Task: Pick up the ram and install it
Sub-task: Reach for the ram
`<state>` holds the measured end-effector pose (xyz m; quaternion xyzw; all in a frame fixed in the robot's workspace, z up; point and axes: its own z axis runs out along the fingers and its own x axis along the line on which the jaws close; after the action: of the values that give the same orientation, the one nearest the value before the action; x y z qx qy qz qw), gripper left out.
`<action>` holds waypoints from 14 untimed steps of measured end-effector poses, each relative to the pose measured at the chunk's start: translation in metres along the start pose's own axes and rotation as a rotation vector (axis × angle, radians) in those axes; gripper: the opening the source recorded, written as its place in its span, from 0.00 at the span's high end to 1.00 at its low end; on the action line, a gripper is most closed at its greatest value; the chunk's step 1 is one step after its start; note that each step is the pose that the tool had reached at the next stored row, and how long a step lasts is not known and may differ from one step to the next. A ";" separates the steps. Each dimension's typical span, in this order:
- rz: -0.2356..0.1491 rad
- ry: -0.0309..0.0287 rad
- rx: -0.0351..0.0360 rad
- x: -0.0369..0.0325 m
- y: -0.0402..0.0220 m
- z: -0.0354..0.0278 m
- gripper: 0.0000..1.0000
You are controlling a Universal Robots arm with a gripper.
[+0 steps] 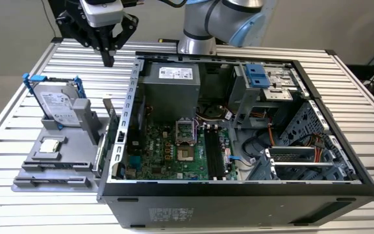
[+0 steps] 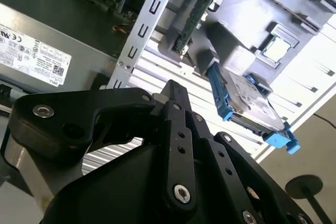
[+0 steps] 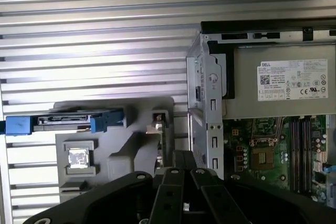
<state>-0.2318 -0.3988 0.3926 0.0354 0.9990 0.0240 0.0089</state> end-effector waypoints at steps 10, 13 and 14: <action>0.000 0.0000 0.0000 0.0318 -0.0022 -0.0006 1.00; 0.000 0.0000 0.0000 0.0425 -0.0030 -0.0008 1.00; 0.000 0.0000 0.0000 0.0465 -0.0033 -0.0009 1.00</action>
<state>-0.2784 -0.3988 0.3926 0.0354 0.9990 0.0240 0.0089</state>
